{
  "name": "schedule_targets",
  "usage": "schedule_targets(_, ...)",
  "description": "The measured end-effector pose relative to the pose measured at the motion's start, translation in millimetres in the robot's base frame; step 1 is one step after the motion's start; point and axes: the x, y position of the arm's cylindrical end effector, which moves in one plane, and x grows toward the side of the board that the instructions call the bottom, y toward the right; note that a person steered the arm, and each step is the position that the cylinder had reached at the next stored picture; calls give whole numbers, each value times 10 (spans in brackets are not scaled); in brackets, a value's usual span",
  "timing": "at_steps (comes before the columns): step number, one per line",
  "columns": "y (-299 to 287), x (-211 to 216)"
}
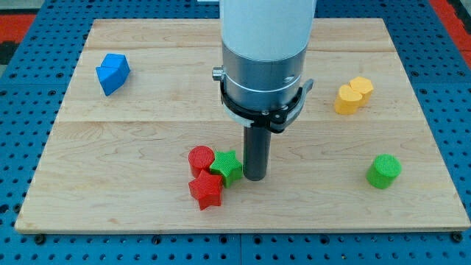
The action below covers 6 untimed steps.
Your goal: Move the green circle to the group of blocks
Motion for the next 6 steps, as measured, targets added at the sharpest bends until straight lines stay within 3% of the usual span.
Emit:
schedule_targets(2, 675, -317)
schedule_targets(4, 1946, -353)
schedule_targets(5, 2215, -225)
schedule_targets(6, 1758, -59)
